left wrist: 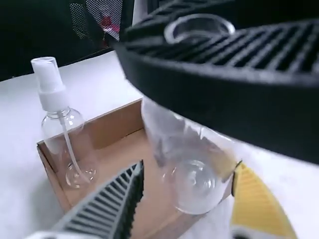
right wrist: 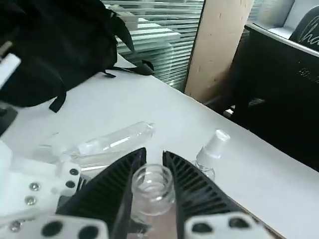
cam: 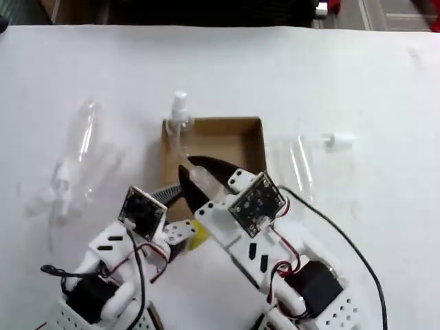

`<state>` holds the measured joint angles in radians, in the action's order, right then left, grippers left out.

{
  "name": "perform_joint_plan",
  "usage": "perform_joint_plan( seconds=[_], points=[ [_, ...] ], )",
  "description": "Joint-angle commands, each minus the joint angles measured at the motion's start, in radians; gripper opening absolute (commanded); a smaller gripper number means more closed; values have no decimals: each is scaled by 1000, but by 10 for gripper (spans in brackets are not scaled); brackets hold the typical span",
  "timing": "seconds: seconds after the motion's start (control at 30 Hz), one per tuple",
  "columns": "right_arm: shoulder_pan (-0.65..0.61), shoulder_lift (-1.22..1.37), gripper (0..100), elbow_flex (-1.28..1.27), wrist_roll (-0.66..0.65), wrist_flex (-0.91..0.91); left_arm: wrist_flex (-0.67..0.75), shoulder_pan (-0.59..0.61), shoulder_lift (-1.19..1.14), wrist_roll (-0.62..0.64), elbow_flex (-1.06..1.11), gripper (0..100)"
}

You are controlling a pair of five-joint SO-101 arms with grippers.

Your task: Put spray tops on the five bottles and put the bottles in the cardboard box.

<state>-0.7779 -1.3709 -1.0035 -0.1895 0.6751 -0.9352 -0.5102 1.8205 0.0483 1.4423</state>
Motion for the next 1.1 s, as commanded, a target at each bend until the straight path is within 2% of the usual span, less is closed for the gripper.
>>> perform_joint_plan(
  seconds=[0.0,0.13,0.37,0.7,0.83,1.07],
  points=[
    [41,-12,15,8,-9,8,37,16,7,-6,0,272],
    [70,-12,15,8,-8,28,37,24,7,-6,0,272],
    [68,-12,15,8,-8,50,57,105,7,-6,0,272],
    [79,-2,15,9,-15,-10,31,81,7,-8,0,272],
    [151,1,15,32,-9,-68,-28,24,7,-14,-8,272],
    [236,209,15,161,-8,-94,-34,39,7,-15,-9,272]
  ],
)
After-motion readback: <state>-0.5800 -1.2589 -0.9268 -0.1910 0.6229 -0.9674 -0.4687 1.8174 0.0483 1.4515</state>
